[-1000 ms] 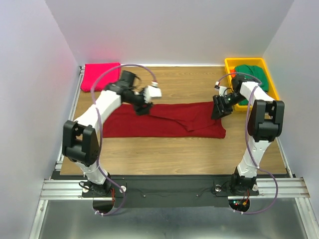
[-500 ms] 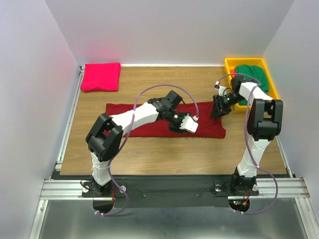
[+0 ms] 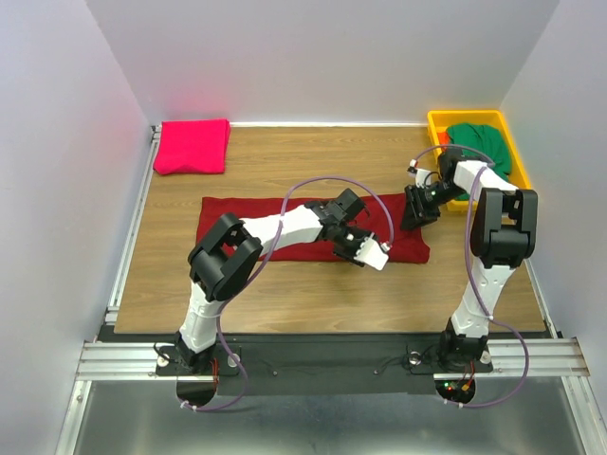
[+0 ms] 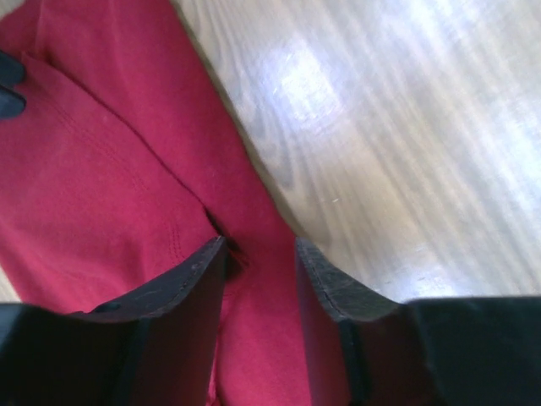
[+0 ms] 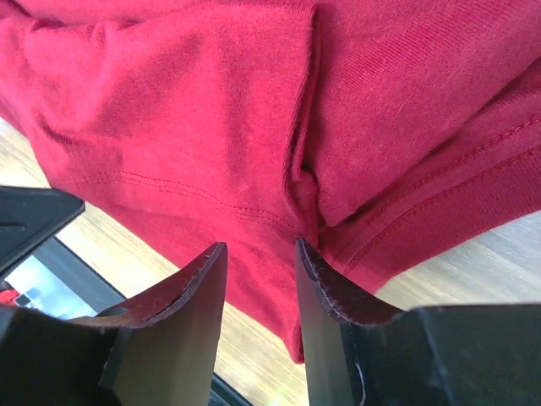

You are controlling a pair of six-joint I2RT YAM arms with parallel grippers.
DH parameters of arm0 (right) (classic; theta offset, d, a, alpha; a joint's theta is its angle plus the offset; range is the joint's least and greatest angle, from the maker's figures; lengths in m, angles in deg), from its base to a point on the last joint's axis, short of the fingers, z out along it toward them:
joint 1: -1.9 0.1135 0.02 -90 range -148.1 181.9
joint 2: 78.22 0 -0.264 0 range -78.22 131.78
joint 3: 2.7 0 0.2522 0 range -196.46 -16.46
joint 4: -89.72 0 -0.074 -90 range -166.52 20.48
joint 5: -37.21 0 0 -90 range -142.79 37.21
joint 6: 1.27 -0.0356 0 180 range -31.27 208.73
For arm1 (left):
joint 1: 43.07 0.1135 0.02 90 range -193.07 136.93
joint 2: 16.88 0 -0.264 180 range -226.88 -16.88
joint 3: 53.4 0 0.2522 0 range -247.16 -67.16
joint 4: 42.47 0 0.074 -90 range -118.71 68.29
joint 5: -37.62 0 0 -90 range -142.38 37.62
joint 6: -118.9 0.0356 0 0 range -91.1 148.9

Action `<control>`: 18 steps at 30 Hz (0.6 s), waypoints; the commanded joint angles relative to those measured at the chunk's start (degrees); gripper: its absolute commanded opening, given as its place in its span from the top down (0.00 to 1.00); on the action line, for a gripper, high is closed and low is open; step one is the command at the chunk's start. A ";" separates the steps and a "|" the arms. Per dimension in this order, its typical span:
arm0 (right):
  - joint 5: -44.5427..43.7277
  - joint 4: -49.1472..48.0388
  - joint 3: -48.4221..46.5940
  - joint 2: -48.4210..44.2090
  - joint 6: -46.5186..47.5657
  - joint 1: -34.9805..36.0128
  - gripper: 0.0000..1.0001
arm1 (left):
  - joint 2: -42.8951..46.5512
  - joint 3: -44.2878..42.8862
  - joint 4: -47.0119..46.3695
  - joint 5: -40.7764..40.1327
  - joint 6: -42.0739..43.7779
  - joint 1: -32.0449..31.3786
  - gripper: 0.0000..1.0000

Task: Fold and stack the t-shirts
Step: Fold the tshirt

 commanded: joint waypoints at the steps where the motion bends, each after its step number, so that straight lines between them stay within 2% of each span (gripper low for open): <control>1: -0.37 -2.04 1.21 -2.41 -0.68 -0.25 0.56 | 1.05 -2.15 -2.06 -1.38 0.42 -0.15 0.54; 7: -1.16 -2.74 1.12 -3.11 -1.21 -0.25 0.56 | 2.80 -1.36 -2.32 -1.03 -0.11 -0.07 0.59; 18: -1.08 -2.57 0.86 -4.69 -1.82 -1.31 0.56 | 3.07 -2.58 -2.76 0.02 -1.16 0.90 0.54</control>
